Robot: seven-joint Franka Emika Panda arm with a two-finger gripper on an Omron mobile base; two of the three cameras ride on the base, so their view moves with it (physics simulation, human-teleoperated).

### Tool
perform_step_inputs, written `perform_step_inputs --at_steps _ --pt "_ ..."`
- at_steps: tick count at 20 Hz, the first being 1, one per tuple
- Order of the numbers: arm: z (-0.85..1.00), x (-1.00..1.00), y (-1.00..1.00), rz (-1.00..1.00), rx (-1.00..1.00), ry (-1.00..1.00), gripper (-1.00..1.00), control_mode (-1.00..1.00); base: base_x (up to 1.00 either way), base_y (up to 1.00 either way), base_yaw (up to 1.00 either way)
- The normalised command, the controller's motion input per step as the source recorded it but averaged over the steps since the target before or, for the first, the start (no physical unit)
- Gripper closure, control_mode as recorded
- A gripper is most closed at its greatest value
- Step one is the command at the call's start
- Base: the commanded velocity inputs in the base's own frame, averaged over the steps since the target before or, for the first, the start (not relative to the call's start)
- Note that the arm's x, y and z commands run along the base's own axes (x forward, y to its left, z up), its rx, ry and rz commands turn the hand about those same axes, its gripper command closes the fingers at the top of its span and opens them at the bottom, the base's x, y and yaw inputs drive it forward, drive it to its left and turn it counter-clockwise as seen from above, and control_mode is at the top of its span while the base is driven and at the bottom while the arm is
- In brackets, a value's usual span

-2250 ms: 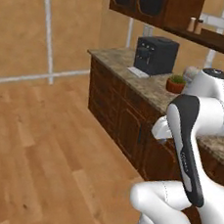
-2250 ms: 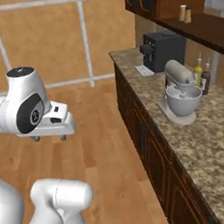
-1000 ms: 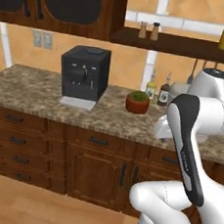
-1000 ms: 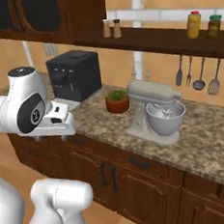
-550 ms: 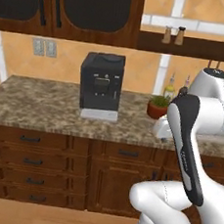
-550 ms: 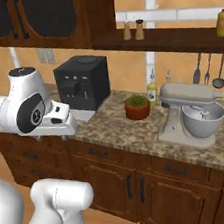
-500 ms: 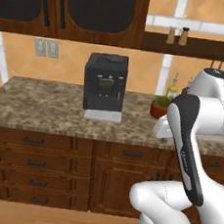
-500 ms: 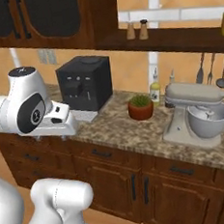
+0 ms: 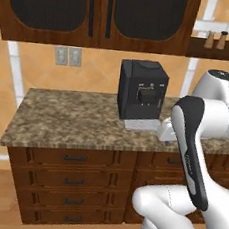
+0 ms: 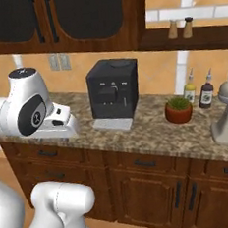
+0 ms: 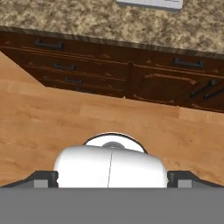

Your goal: Navigate to the coffee machine.

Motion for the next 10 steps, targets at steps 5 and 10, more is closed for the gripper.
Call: perform_step_inputs --at_steps 5,10 --pt "0.0 0.0 0.0 0.0 0.0 0.0 -1.0 1.0 0.67 -0.02 -0.19" --pt "0.0 0.0 0.0 0.0 0.0 0.0 -1.0 1.0 0.77 -0.1 -0.17"
